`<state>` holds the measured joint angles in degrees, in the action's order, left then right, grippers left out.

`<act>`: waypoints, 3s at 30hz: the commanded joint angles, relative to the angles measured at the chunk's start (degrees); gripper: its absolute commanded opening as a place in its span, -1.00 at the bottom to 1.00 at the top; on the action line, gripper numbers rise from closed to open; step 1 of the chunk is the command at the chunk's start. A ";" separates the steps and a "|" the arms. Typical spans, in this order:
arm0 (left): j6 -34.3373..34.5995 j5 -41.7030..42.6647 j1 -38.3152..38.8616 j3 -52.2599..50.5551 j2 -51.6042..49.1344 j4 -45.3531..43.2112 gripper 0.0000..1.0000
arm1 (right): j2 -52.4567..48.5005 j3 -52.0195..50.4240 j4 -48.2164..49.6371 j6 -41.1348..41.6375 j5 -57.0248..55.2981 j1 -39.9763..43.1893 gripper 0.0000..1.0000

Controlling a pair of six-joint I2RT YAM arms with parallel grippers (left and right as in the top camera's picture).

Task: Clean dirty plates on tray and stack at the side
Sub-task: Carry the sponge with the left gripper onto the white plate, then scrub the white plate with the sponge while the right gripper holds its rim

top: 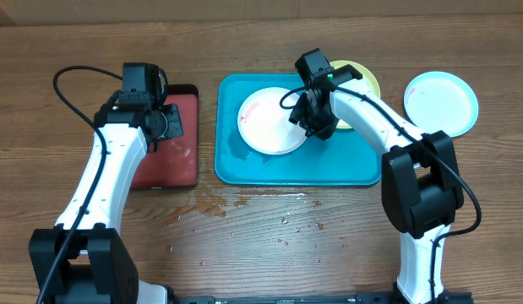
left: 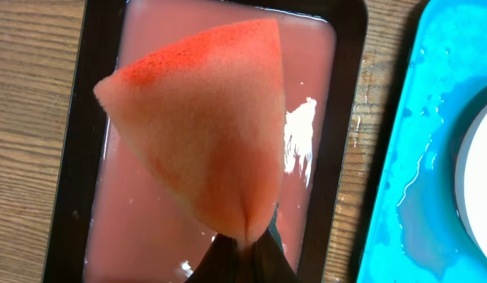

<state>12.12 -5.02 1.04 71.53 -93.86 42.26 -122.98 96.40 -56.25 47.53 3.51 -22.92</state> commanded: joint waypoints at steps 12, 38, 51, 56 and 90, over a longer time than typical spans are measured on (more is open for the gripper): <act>-1.46 3.02 0.15 1.38 1.36 -0.04 -0.92 | -5.09 -0.46 1.01 0.31 2.16 -0.26 -0.51; 3.65 7.91 17.16 1.38 -2.73 -7.34 -0.92 | -5.40 -0.15 -0.98 -0.92 1.73 -3.67 -0.92; 6.34 11.50 17.49 1.38 -13.44 -17.25 -0.92 | -5.40 -0.17 -3.72 -3.08 1.75 -4.68 -0.92; 6.34 11.19 17.20 1.38 -15.08 -19.78 -0.92 | -5.40 -0.17 -4.81 -4.33 1.75 -4.68 -0.92; -0.57 -6.08 17.35 1.38 -18.99 -21.94 -0.92 | -5.40 -0.17 -5.38 -4.52 1.77 -4.68 -0.92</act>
<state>12.86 -8.03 18.76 72.01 -111.68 21.32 -126.96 96.86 -60.55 43.83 7.14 -27.09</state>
